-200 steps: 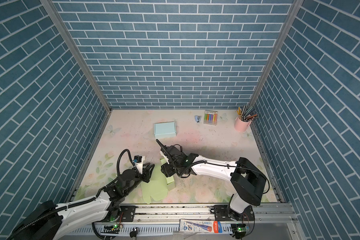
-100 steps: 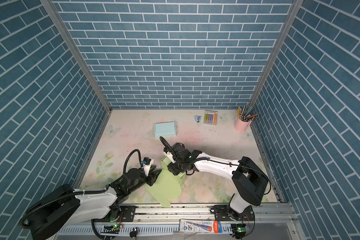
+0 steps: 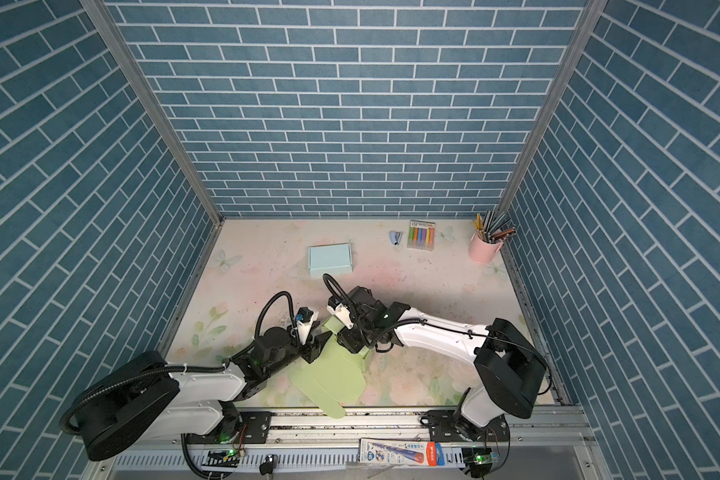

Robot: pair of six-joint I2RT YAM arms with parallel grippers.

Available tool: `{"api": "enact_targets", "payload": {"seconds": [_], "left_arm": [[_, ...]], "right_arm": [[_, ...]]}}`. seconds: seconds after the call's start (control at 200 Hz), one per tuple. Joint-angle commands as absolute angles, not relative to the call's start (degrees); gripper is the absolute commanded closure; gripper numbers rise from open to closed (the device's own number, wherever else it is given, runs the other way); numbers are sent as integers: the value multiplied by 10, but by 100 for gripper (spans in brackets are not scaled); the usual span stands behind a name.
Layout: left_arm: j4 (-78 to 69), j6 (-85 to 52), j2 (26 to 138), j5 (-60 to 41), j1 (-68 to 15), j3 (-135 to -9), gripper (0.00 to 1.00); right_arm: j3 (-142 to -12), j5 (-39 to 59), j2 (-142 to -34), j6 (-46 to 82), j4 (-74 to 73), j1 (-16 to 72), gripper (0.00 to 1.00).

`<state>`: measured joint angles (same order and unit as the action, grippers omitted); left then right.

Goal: Fold the paper box

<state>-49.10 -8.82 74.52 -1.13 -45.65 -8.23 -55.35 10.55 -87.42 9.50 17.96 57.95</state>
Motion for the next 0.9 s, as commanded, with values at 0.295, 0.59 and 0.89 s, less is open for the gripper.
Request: {"api": "enact_targets", "payload": {"seconds": [0.295, 0.59, 0.89], "left_arm": [[-517, -48, 779, 0, -460, -104, 65], [-493, -58, 763, 55, -468, -102, 71], [-435, -80, 750, 133, -492, -110, 65]], "right_arm": [[-555, 122, -863, 70, 175, 584, 53], [-552, 121, -861, 86, 162, 595, 54], [-552, 113, -869, 113, 144, 607, 57]]}}
